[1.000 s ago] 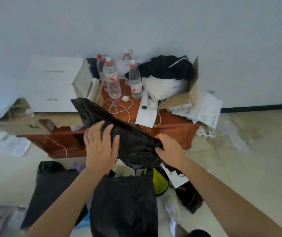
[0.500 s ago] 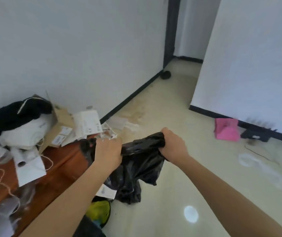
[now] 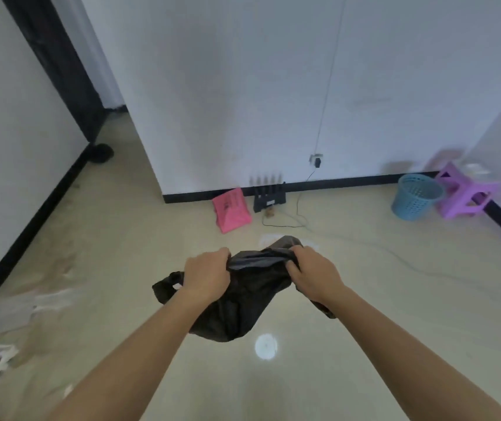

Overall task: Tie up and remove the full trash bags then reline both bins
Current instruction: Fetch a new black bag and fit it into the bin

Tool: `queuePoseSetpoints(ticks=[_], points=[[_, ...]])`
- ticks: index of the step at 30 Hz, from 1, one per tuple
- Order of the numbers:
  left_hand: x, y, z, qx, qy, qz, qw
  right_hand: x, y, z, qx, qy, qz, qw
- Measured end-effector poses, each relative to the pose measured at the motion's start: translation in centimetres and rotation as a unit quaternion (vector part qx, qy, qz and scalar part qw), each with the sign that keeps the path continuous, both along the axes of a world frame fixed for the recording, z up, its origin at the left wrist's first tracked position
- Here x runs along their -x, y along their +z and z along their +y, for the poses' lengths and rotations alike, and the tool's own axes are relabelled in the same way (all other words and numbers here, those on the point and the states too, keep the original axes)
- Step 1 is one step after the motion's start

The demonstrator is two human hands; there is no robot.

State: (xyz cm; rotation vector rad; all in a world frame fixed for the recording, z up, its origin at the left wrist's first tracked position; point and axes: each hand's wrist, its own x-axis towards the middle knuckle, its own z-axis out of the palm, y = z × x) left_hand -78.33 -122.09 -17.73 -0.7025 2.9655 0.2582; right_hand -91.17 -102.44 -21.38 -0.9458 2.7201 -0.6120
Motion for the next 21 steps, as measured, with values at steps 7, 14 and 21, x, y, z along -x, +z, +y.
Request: queuePoseSetpoints(ticks=[7, 14, 21], points=[[18.8, -1.8, 0.4, -0.081, -0.092, -0.012, 0.992, 14.5, -0.3, 3.0, 0.006, -0.141, 0.067, 0.988], [37.1, -4.0, -1.1, -0.001, -0.237, -0.05, 0.97, 26.7, 0.1, 6.0, -0.088, -0.234, 0.049, 0.967], [54.1, -3.8, 3.2, 0.078, -0.307, -0.037, 0.948, 35.9, -0.7, 14.1, -0.202, -0.324, 0.006, 0.924]])
